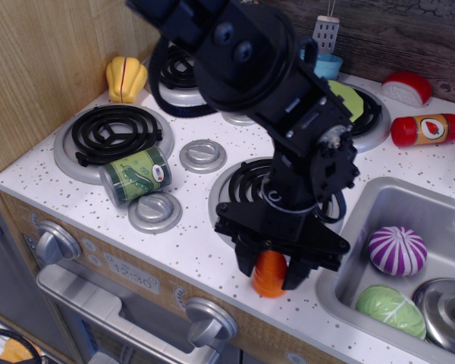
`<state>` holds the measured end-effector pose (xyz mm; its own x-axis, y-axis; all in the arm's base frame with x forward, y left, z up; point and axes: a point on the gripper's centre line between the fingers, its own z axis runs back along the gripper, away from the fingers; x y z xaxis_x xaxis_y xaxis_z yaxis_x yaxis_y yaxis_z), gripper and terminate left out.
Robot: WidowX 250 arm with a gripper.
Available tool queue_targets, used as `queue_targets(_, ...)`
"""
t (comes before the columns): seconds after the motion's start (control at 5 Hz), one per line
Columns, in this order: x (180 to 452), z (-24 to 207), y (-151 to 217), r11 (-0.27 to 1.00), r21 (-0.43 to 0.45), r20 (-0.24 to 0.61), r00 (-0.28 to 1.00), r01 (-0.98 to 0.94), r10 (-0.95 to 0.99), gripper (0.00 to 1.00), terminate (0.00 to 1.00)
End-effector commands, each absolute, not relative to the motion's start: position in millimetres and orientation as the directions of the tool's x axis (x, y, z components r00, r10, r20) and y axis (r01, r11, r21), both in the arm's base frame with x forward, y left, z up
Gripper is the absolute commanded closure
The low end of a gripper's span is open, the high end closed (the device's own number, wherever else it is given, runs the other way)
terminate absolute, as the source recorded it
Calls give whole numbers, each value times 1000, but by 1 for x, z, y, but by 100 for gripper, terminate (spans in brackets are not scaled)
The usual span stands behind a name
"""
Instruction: Take carrot off plate
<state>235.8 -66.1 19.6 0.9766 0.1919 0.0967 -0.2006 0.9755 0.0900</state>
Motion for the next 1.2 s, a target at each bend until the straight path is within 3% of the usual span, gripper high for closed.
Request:
queue_targets(0.0, 291, 61, -30, 987, 97, 181, 977, -128, 109, 100, 0)
queue_targets(0.2, 338, 81, -17, 987, 133, 211, 976, -91, 61, 100, 0)
queue_targets(0.6, 401, 93, -5, 988, 151, 299, 954, -11, -35, 100, 0)
queue_targets(1.0, 443, 96, -7, 988, 155, 444, 892, 22, -89, 100, 0)
